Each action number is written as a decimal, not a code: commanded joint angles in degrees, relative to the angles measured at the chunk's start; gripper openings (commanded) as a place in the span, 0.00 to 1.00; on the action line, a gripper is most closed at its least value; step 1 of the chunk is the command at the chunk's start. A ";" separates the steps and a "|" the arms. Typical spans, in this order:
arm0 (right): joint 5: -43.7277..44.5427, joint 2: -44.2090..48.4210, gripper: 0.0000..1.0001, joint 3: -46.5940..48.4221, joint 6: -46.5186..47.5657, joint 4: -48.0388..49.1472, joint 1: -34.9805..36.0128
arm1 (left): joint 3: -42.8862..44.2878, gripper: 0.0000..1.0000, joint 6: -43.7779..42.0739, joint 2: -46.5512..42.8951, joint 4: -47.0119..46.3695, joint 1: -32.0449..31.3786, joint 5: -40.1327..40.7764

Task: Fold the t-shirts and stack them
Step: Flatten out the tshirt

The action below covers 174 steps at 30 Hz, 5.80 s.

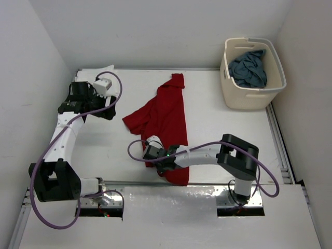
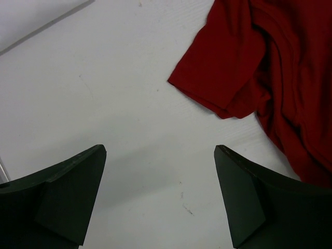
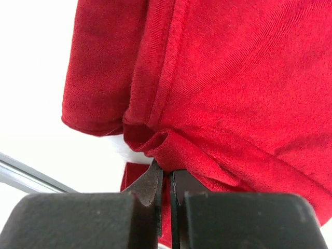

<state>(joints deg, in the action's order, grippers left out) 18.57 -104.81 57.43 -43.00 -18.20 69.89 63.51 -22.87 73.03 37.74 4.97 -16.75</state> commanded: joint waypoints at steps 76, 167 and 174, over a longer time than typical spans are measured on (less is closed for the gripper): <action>-21.90 47.32 0.00 8.61 15.94 -2.97 -62.33 | 27.50 0.00 -37.50 5.40 -4.28 -22.73 18.62; -18.74 69.38 0.00 -29.81 1.62 -3.68 -54.78 | 9.29 0.00 -17.64 6.16 23.16 -0.50 19.91; -19.98 74.58 0.00 -37.48 -0.25 -13.43 -52.22 | -10.23 0.00 -18.79 3.52 28.54 -0.05 23.43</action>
<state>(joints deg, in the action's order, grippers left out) -2.61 -31.64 19.33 -42.46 -27.66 17.52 56.47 -40.16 77.82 63.09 4.71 3.70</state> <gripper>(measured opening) 0.009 0.017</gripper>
